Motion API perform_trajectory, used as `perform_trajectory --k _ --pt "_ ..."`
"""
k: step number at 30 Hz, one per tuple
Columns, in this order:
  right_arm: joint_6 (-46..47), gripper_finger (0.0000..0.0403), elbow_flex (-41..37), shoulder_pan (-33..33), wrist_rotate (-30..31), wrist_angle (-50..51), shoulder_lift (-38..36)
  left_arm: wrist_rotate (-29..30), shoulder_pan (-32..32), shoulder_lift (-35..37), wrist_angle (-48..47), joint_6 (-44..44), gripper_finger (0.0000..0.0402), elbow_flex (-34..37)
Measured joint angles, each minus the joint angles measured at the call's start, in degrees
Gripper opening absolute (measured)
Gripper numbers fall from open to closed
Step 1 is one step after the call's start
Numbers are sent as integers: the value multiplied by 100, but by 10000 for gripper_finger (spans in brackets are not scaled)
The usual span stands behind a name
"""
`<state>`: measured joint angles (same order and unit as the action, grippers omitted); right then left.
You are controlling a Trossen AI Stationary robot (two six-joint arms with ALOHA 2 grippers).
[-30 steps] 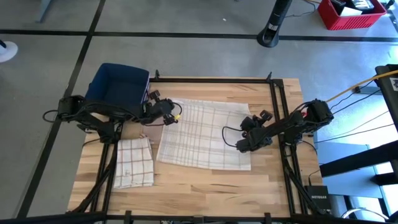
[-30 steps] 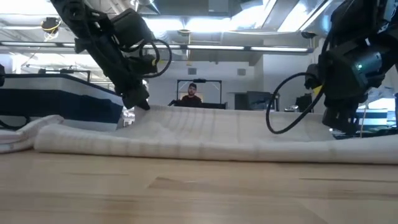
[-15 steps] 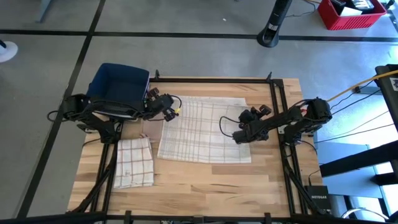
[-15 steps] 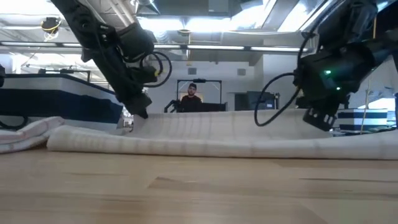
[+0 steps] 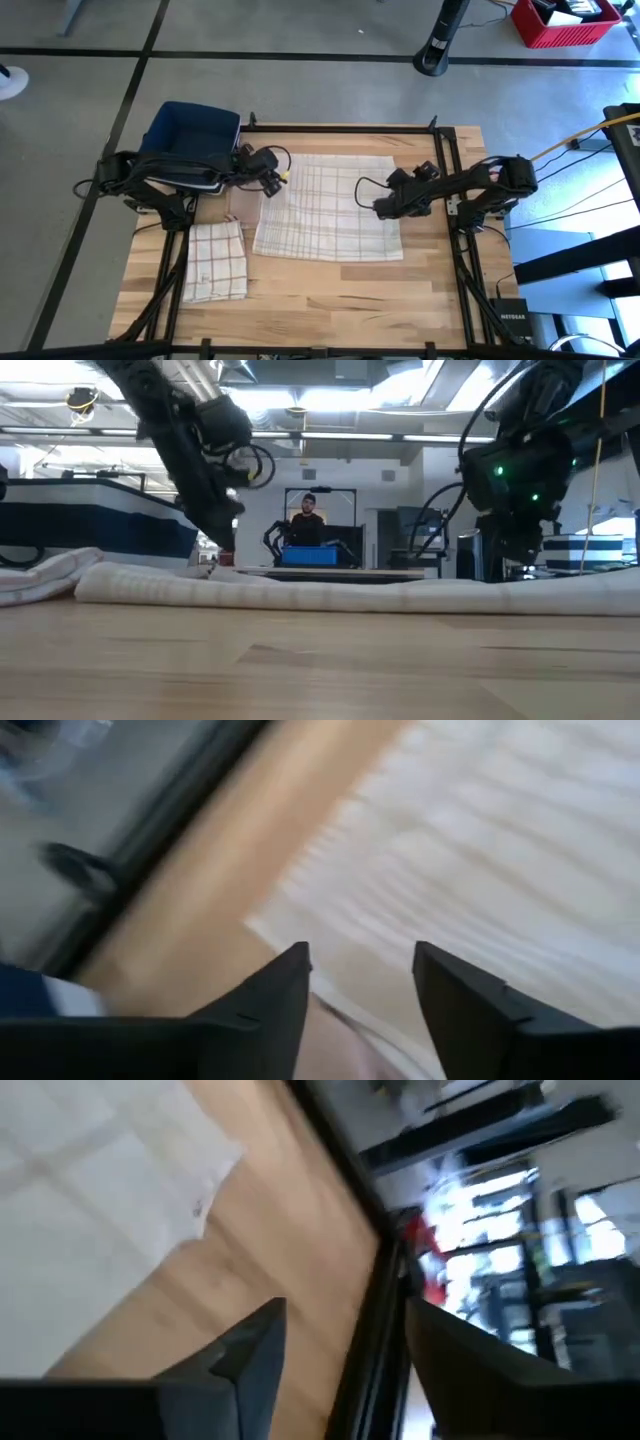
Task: Fold towel
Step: Fold the right checkered white towel
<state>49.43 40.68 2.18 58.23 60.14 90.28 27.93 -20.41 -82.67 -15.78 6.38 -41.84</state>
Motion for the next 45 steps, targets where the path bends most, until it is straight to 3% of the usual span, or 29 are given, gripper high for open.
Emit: perform_trajectory --k 3,9,12,16,23,29,33,37,41,45 --pt "-54 219 23 -122 -702 -7 -307 -791 251 154 -744 422 189 -283" --pt "-638 219 -109 -786 -2421 -1017 -1016 -2388 1035 200 -780 1218 191 -158" --pt "-1128 214 -388 -1203 -3274 -2340 -1195 -2463 1544 40 -776 1651 187 137" --pt "-1279 212 -772 -1564 -3865 -3553 -1145 -2455 2165 -186 -719 2287 187 359" --pt "-693 211 -947 -2287 -5121 -3561 -1189 -2395 3261 -304 -544 3312 186 384" --pt "-27 211 -629 -3064 -6678 -3603 -1167 -3015 3991 -278 -549 3862 186 149" --pt "-201 211 20 -3079 -6660 -3013 -1251 -3117 3955 9 -649 3344 186 -403" --pt "-928 211 508 -2921 -5499 -2138 -1390 -2538 3523 415 -967 2248 186 -835" --pt "-1823 211 493 -2492 -4458 -2080 -1598 -1774 2670 648 -1142 1052 186 -933" --pt "-2451 211 193 -1715 -4401 -2420 -1685 -1787 1503 529 -1417 181 185 -923"
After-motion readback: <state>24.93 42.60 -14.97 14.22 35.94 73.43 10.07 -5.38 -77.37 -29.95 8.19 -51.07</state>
